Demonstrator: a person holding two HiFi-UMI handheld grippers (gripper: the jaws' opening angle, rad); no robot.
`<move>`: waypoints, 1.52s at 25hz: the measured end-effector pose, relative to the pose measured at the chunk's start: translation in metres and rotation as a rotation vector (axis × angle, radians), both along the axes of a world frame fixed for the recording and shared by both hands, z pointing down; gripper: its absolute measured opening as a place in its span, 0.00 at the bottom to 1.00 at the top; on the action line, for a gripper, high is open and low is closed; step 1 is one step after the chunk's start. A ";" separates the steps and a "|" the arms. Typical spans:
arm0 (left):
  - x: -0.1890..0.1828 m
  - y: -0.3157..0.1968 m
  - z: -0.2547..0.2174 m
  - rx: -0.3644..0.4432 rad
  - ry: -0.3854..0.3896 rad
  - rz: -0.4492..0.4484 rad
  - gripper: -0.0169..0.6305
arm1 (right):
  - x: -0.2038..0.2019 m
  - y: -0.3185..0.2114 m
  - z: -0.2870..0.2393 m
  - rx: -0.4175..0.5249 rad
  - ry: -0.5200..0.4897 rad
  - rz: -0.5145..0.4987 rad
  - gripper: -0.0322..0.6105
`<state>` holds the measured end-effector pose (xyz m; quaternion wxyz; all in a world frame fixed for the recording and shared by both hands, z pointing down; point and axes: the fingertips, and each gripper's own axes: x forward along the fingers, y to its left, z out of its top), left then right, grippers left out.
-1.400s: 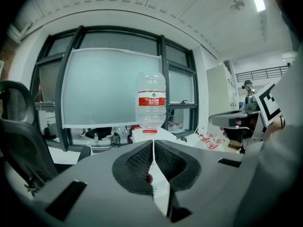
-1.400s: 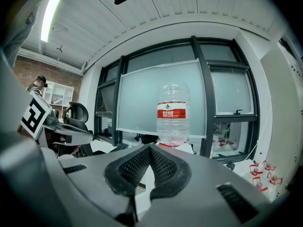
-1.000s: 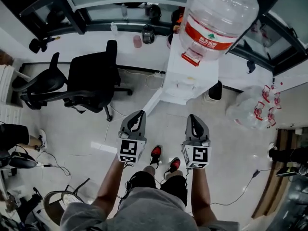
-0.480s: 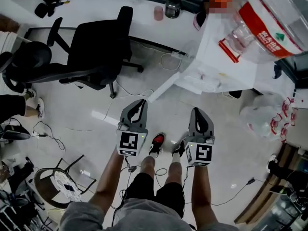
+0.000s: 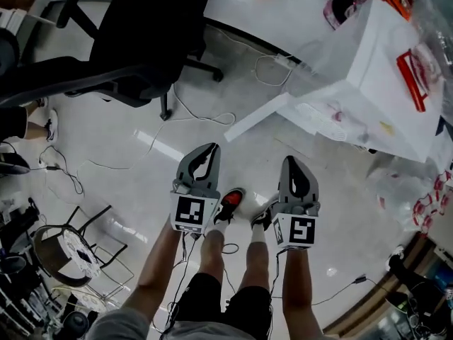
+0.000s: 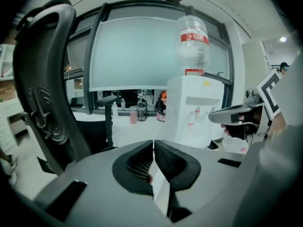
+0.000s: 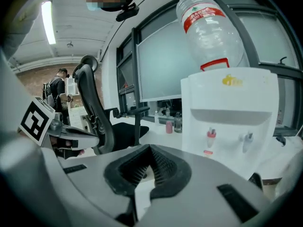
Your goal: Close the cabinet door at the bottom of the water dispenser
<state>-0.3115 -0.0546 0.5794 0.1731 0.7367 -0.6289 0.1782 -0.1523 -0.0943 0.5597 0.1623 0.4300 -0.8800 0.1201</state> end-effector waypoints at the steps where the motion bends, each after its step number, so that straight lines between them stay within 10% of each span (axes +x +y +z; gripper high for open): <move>1: -0.001 0.001 0.013 -0.006 0.000 -0.007 0.07 | -0.002 0.001 0.013 -0.008 -0.001 -0.007 0.08; 26: 0.007 0.020 0.245 -0.137 0.030 0.015 0.07 | -0.015 0.034 0.239 -0.155 0.050 -0.107 0.08; 32: 0.009 0.006 0.261 -0.190 0.000 0.052 0.37 | -0.003 0.029 0.240 -0.165 0.064 -0.092 0.08; 38: 0.012 -0.004 0.281 -0.220 -0.038 0.062 0.41 | 0.007 0.018 0.240 -0.155 0.073 -0.079 0.08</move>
